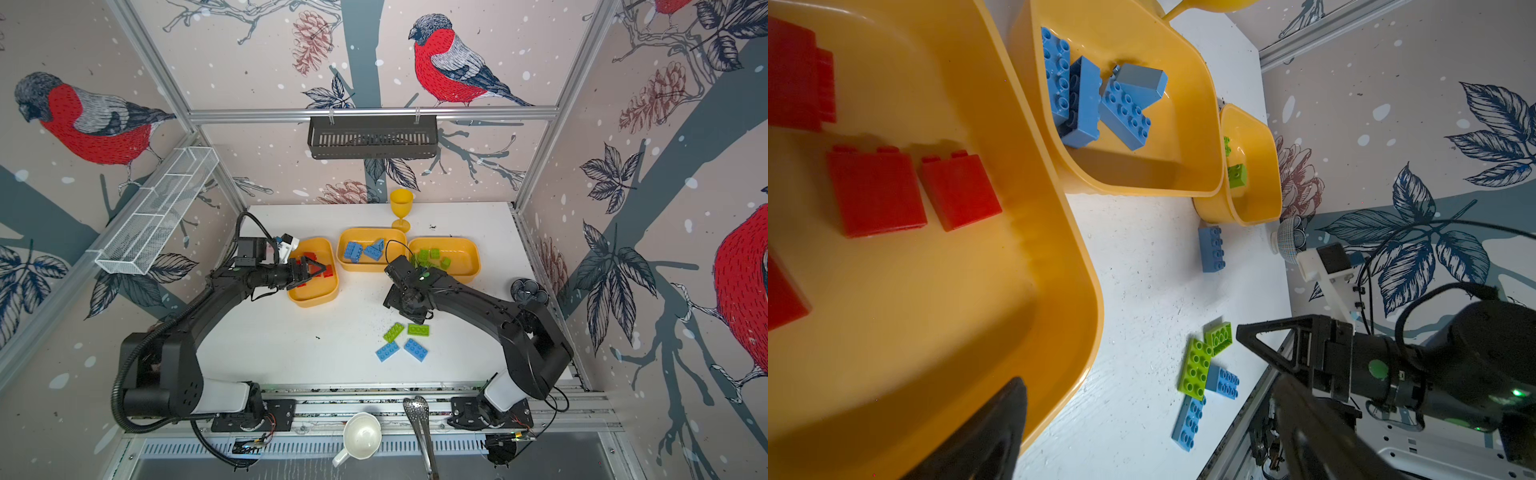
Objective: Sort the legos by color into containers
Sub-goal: 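Move the right gripper back to the pile and grasp a lime-green brick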
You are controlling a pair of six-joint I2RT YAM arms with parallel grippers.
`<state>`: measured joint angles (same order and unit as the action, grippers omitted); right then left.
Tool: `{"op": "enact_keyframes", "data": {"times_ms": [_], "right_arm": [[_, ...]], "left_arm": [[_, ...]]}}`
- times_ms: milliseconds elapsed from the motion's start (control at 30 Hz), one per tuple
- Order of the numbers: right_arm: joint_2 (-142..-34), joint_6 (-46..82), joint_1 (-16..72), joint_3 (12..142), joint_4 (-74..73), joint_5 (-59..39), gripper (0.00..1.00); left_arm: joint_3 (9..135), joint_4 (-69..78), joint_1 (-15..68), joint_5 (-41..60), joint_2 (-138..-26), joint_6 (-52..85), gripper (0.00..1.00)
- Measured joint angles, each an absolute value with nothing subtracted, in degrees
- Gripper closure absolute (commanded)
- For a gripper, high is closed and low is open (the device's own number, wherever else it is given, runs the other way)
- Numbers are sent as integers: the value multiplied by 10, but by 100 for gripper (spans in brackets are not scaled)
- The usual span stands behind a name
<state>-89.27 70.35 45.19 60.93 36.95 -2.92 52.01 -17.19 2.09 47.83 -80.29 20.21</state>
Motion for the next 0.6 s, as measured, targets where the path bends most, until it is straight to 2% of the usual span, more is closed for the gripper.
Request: {"op": "enact_keyframes", "data": {"times_ms": [600], "right_arm": [[-975,764,515,597,326,-57,31]], "left_arm": [[512,-208,21,463,-796,160,8]]}}
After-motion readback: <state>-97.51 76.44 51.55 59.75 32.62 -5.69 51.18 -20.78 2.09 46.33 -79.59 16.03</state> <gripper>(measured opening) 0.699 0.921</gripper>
